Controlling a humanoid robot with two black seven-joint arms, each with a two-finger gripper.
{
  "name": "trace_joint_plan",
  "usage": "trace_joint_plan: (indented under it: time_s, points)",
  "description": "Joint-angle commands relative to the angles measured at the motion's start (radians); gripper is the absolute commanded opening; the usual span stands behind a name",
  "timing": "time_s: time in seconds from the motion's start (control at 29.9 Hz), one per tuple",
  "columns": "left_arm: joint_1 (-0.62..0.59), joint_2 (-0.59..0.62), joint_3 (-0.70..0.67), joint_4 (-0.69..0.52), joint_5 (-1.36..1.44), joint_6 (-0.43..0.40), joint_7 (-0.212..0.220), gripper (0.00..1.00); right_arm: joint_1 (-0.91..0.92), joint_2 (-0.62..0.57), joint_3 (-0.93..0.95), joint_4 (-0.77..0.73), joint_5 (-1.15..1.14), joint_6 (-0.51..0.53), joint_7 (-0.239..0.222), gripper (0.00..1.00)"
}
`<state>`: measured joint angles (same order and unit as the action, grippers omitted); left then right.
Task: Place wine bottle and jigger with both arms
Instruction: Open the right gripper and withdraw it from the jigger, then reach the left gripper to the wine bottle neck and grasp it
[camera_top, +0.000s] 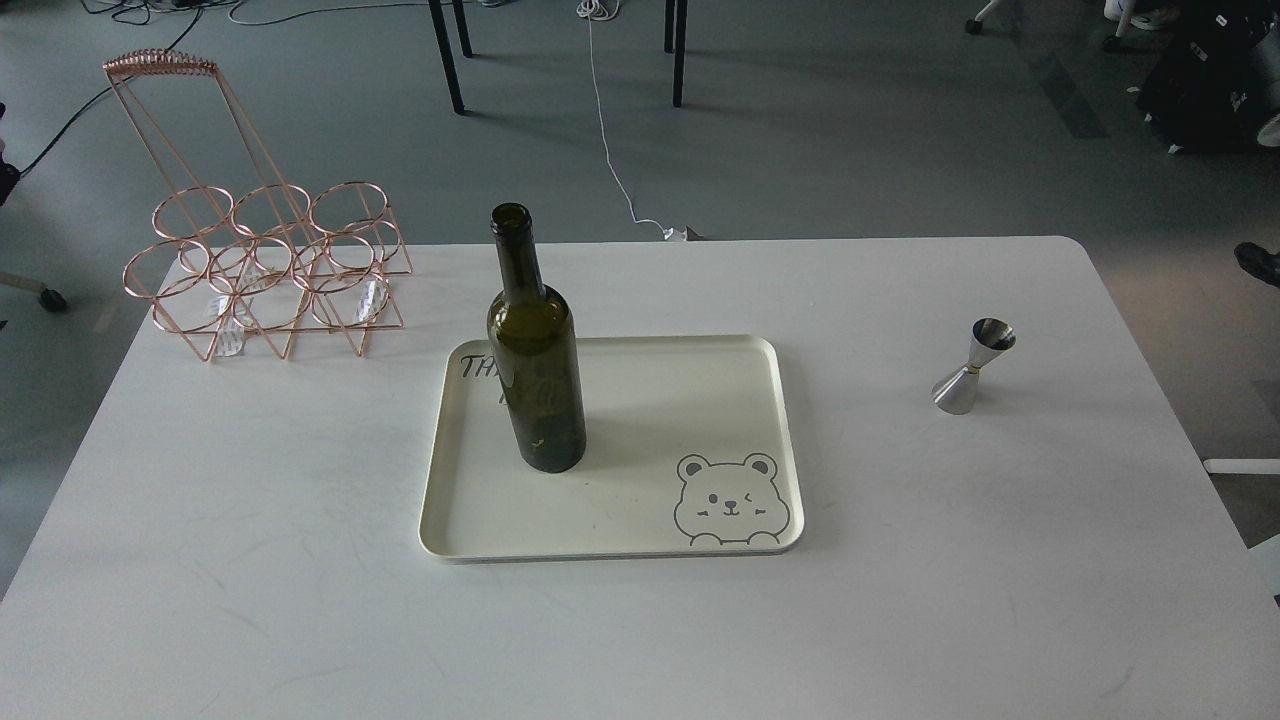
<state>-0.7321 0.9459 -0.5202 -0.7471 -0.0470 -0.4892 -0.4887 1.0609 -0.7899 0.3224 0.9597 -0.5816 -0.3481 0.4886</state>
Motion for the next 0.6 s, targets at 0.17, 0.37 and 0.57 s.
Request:
trace_joint_plan:
  time_s: [0.17, 0.37, 0.57]
  points:
    - [-0.007, 0.154, -0.003, -0.346, 0.385, 0.000, 0.000, 0.98, -0.007, 0.077, 0.053, -0.151, 0.366, 0.254, 0.000, 0.76]
    - [-0.006, 0.252, -0.004, -0.598, 0.750, 0.125, 0.000, 0.98, -0.051, 0.074, 0.060, -0.211, 0.675, 0.446, 0.000, 0.77]
    - [-0.003, 0.287, 0.000, -0.779, 1.111, 0.259, 0.000, 0.98, -0.105, 0.063, 0.076, -0.242, 0.738, 0.546, 0.000, 0.78]
